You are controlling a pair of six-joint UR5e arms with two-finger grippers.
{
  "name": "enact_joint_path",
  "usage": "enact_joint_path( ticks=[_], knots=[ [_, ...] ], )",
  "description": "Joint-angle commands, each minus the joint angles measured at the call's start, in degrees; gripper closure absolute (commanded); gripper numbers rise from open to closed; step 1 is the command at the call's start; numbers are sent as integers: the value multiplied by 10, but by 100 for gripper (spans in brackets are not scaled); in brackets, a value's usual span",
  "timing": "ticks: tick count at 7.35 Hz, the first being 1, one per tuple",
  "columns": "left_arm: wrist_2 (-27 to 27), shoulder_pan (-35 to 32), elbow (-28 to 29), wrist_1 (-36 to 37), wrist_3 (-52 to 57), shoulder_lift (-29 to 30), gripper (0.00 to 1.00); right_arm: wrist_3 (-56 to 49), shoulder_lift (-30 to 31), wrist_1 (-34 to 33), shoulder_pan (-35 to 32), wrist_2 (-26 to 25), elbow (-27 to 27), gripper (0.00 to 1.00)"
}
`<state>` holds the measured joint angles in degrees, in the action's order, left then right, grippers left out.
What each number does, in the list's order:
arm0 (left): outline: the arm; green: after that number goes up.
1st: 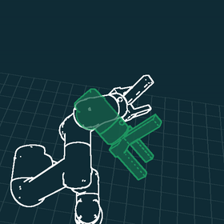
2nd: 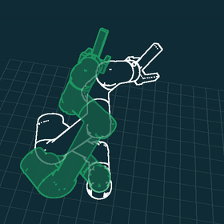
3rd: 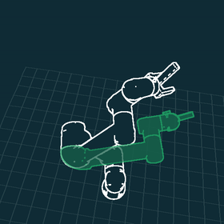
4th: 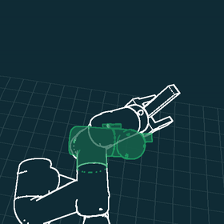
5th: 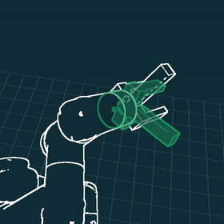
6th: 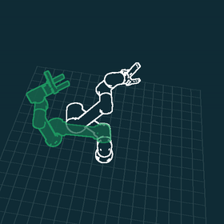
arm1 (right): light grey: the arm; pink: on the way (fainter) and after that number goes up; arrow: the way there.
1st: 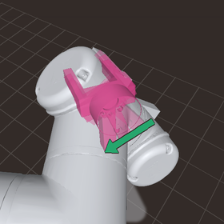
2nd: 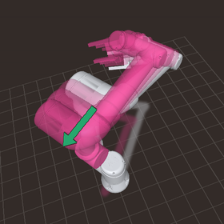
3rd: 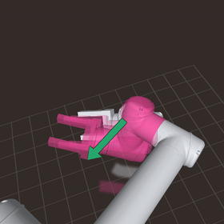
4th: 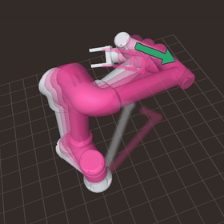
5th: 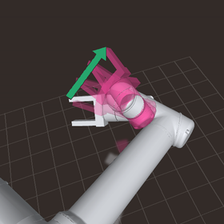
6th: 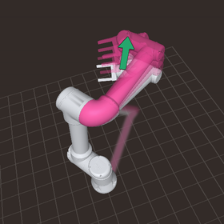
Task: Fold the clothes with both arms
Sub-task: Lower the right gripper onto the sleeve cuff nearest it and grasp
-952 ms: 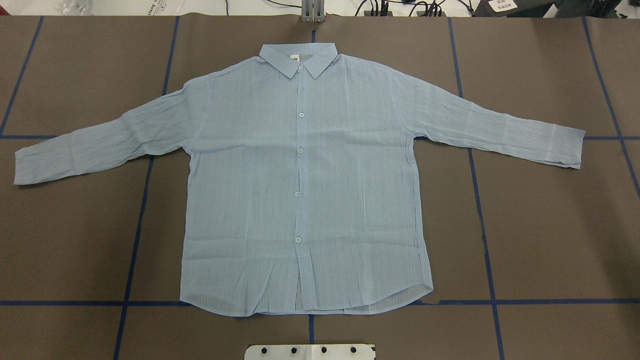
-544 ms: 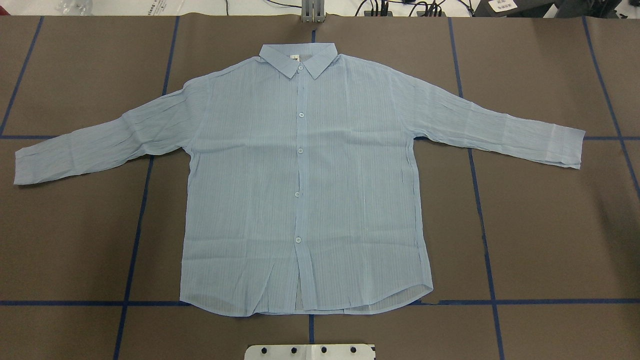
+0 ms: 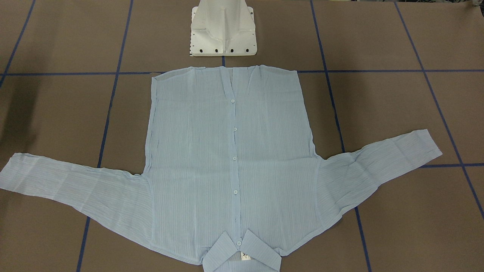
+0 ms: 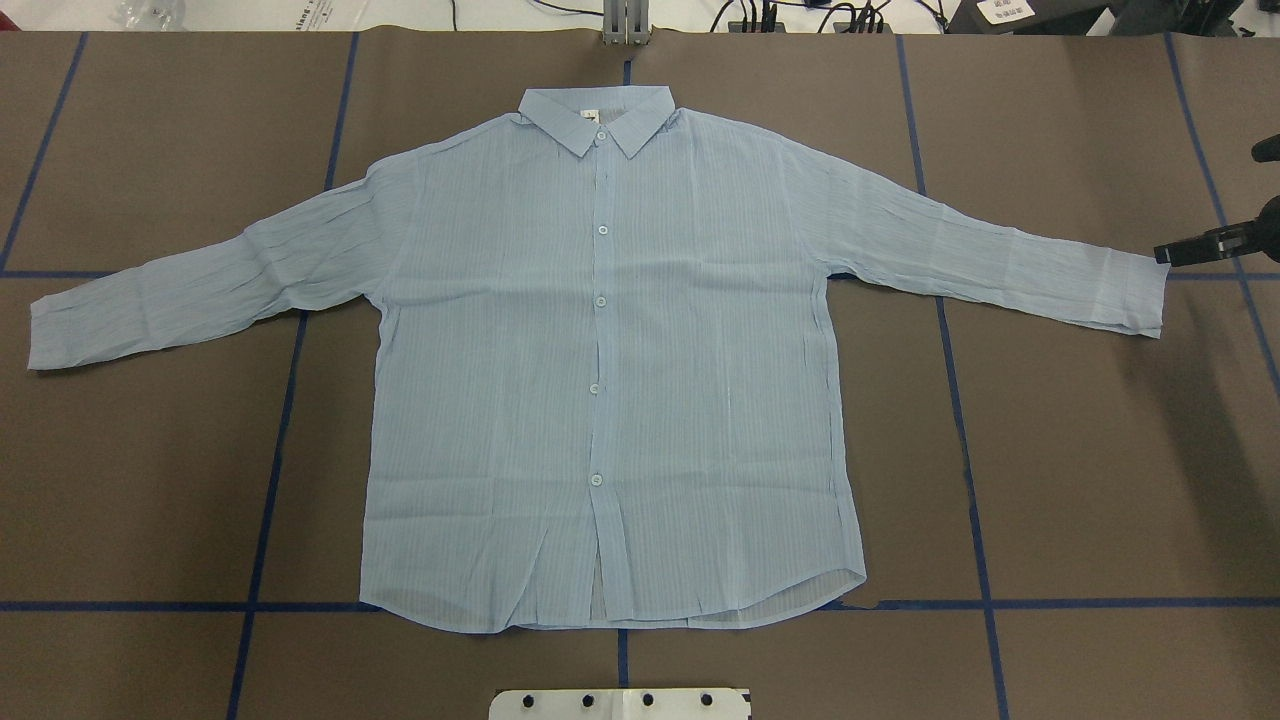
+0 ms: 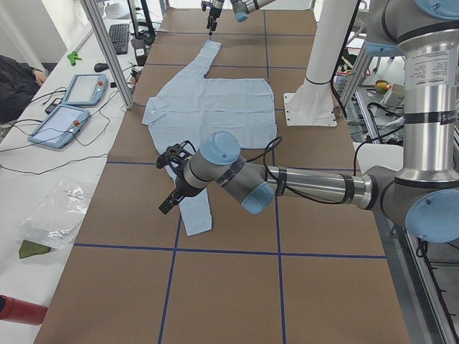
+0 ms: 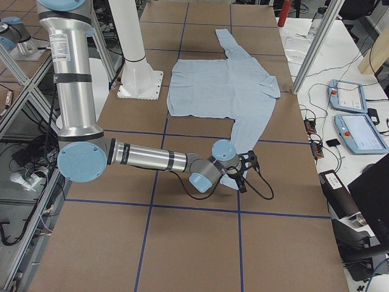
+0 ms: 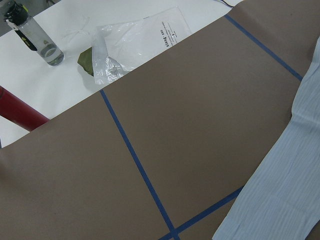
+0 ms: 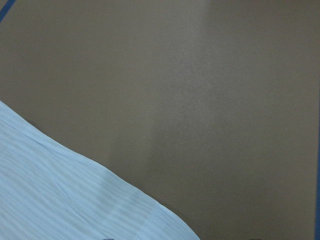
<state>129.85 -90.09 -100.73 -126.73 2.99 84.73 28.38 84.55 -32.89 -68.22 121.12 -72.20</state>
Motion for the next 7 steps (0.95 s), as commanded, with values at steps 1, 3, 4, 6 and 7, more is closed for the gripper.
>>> enact_joint_path(
  ticks=[1, 3, 4, 6, 7],
  knots=[
    [0, 0, 0, 0, 0, 0, 0, -2, -14, 4, 14, -6, 20, 40],
    [0, 0, 0, 0, 0, 0, 0, -6, -13, 4, 14, -5, 34, 43],
    [0, 0, 0, 0, 0, 0, 0, -22, -11, 4, 14, -5, 43, 45],
    [0, 0, -1, 0, 0, -3, 0, -23, -12, 4, 15, -7, 54, 49],
    [1, 0, 0, 0, 0, -3, 0, -23, -12, 4, 17, -8, 56, 54]
  ],
)
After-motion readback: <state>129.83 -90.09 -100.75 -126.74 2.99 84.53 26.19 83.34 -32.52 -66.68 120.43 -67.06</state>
